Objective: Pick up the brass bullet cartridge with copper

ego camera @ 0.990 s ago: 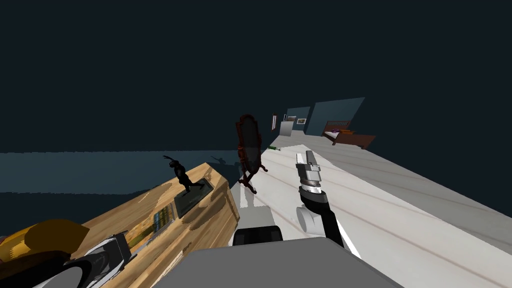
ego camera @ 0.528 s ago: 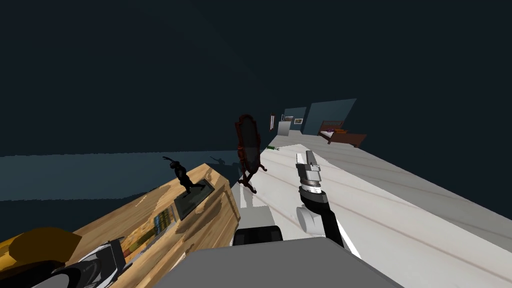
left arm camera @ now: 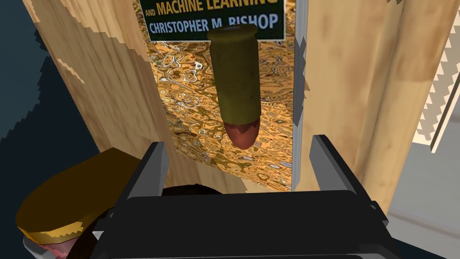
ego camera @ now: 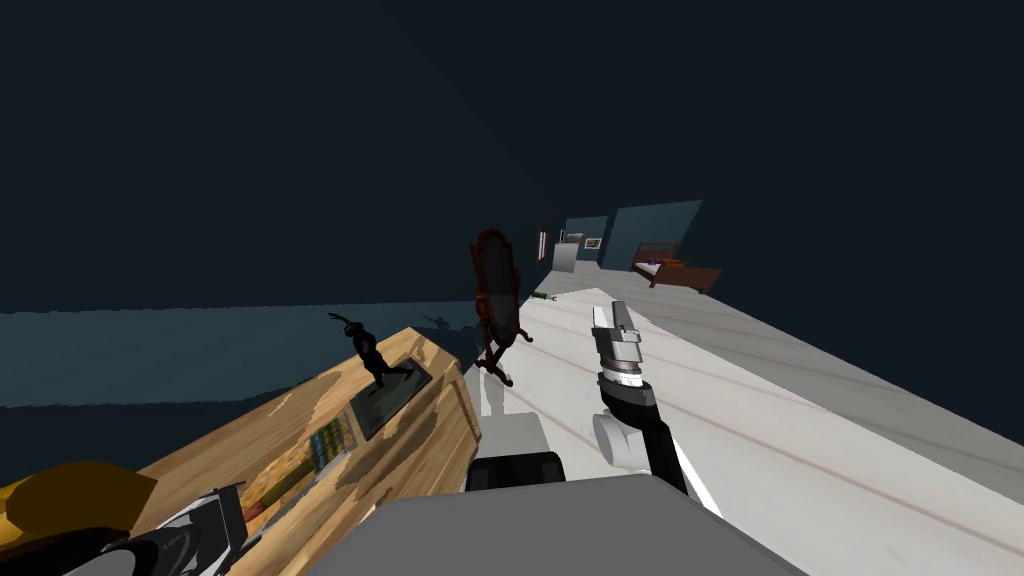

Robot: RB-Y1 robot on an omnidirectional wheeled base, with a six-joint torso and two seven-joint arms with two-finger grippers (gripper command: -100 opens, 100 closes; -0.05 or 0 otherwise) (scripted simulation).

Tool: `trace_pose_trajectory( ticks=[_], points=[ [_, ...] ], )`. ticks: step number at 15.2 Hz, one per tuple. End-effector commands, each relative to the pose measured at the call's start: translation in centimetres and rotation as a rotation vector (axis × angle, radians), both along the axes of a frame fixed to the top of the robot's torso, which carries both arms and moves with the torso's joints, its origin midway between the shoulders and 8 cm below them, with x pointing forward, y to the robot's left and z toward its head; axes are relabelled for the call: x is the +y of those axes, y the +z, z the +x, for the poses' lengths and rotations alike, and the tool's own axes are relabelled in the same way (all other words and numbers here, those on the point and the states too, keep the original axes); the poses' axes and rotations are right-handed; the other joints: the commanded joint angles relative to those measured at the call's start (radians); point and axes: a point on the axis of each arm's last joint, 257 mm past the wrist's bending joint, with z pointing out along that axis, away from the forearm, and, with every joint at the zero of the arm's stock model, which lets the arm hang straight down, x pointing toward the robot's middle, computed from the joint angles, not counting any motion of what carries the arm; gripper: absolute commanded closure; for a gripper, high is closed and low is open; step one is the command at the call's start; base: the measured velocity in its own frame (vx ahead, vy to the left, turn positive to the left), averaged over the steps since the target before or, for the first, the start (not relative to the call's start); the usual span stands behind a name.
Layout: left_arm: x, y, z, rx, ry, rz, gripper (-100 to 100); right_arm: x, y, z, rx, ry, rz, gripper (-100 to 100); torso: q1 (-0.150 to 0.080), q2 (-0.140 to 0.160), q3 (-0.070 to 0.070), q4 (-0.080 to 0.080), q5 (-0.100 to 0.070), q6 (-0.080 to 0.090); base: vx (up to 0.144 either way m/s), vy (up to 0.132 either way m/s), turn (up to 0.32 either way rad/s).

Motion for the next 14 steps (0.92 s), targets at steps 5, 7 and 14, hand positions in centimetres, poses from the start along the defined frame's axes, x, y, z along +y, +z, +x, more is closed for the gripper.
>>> trace_pose_trajectory(
  ticks=[5, 7, 14],
  points=[
    [-0.6, 0.9, -0.1, -0.002, -0.003, 0.0, 100, 0.0, 0.0, 0.0, 0.0, 0.0, 0.0, 0, -0.001, 0.001, 0.0, 0.0, 0.0, 0.0, 0.001, -0.003, 0.005],
    [0.0, 0.7, -1.3, 0.011, 0.041, -0.011, -100, 0.0, 0.0, 0.0, 0.0, 0.0, 0.0, 0, 0.0, 0.001, 0.0, 0.0, 0.0, 0.0, 0.014, -0.004, -0.026],
    [0.9, 0.0, -2.8, 0.025, 0.109, -0.032, -100, 0.0, 0.0, 0.0, 0.0, 0.0, 0.0, 0, -0.003, -0.006, -0.004, -0.001, -0.001, 0.0, 0.08, -0.037, -0.034]
  ],
)
